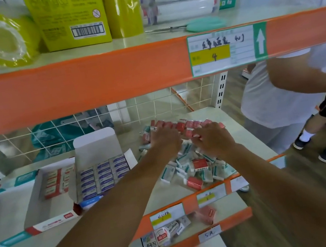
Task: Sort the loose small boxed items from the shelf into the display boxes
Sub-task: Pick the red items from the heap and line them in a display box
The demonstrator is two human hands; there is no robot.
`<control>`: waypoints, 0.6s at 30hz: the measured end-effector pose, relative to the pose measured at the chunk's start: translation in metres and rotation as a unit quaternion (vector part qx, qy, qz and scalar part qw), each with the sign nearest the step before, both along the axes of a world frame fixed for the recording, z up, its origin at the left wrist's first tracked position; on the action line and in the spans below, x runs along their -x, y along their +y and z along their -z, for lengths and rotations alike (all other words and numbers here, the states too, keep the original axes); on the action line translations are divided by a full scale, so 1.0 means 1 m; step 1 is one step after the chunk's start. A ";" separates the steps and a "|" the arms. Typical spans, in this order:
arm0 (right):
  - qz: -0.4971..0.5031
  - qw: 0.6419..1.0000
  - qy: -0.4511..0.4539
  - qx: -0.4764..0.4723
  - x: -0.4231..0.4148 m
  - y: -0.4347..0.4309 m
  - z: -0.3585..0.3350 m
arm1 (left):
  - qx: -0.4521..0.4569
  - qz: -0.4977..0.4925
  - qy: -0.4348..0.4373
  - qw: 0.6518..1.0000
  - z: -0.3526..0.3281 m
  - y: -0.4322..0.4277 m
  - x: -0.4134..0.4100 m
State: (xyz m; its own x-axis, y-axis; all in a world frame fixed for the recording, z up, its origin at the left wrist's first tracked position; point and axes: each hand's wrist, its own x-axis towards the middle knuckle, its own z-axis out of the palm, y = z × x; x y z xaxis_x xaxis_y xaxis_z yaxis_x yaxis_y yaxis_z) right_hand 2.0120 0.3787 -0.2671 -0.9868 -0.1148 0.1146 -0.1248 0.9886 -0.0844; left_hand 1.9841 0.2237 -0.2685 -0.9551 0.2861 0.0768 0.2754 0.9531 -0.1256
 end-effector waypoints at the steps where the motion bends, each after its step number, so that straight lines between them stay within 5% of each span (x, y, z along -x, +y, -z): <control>1: 0.003 1.000 -0.001 0.008 0.002 0.001 0.001 | -0.007 -0.002 0.005 1.000 0.001 0.001 0.002; 18: 0.033 0.988 0.103 0.111 0.011 -0.004 0.003 | -0.051 0.059 -0.067 0.995 -0.002 -0.003 0.022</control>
State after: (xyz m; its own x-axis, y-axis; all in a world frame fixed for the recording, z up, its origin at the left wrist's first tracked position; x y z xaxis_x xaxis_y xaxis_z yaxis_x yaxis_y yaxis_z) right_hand 2.0010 0.3751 -0.2706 -0.9441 -0.0012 0.3296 -0.0984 0.9554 -0.2786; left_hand 1.9619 0.2204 -0.2663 -0.9189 0.3942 -0.0137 0.3940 0.9190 0.0159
